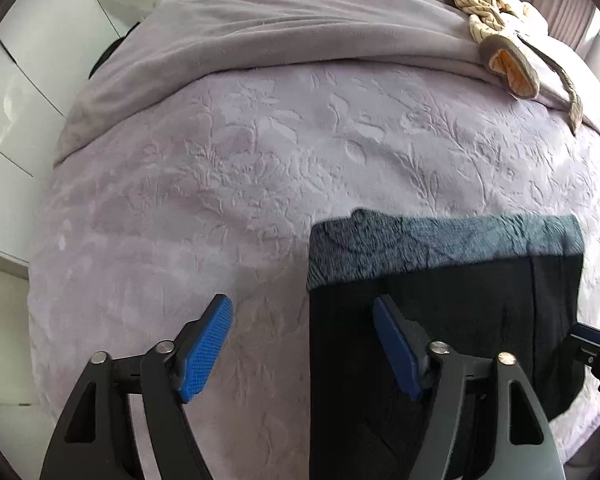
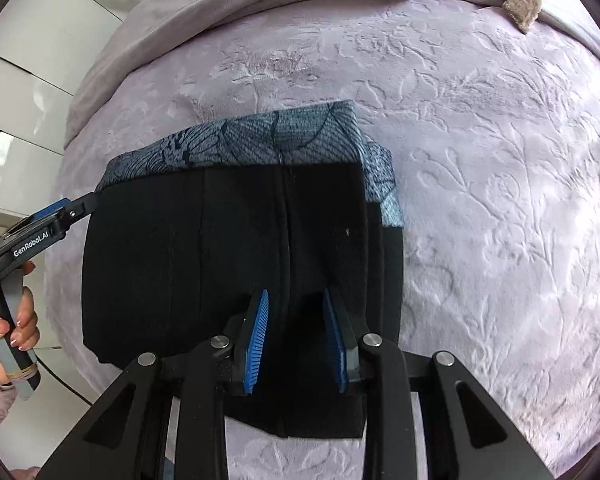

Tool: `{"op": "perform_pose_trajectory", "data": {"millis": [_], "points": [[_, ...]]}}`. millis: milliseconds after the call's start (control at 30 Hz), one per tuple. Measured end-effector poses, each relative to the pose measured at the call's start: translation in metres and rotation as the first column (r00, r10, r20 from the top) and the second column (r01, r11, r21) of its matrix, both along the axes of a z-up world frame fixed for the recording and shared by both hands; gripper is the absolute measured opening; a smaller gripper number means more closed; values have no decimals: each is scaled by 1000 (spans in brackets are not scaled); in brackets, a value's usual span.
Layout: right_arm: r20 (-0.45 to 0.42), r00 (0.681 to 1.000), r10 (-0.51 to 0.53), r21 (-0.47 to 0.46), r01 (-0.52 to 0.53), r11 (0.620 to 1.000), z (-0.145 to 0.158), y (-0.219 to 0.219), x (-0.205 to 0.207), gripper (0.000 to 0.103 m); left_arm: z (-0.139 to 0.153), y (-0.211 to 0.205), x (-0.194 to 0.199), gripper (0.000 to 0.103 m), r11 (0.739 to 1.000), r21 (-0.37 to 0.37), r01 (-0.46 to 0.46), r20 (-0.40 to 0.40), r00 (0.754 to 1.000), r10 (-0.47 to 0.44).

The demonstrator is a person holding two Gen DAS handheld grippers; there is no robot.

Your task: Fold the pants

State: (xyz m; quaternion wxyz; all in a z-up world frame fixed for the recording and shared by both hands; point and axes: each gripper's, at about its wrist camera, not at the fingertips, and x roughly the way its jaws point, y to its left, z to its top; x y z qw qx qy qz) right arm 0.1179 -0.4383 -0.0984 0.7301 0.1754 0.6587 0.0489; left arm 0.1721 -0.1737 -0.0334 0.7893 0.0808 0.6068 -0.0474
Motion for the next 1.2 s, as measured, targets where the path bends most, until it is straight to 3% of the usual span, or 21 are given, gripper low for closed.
{"op": "perform_pose_trajectory", "data": {"millis": [33,267,433,567,633,833,1200], "points": [[-2,1000,-4,-1,4,1000,1,-1,-3,31,1,1,-2,97,1000,-10,-6,-9,1000,6],[-10,998,-57,6,57,998,15,-5,-20,34,6,-3,-21,97,1000,-22,21,-44,999,-22],[-22,997,-73,21,73,997,18,0,-29,62,3,-11,-35,97,998,-25,57,-93,994,-59],[-39,996,-86,35,88,996,19,3,-38,69,-3,-15,-47,97,996,-55,63,-155,985,-71],[-40,995,-89,38,90,995,20,4,-43,81,-7,-17,-52,97,996,-60,70,-172,982,-80],[-56,991,-118,51,121,991,19,2,-58,81,-22,-23,-63,102,995,-55,87,-236,967,-97],[-81,979,-186,92,193,977,11,-15,-67,82,-35,-26,-62,102,995,-62,80,-268,959,-94]]}}
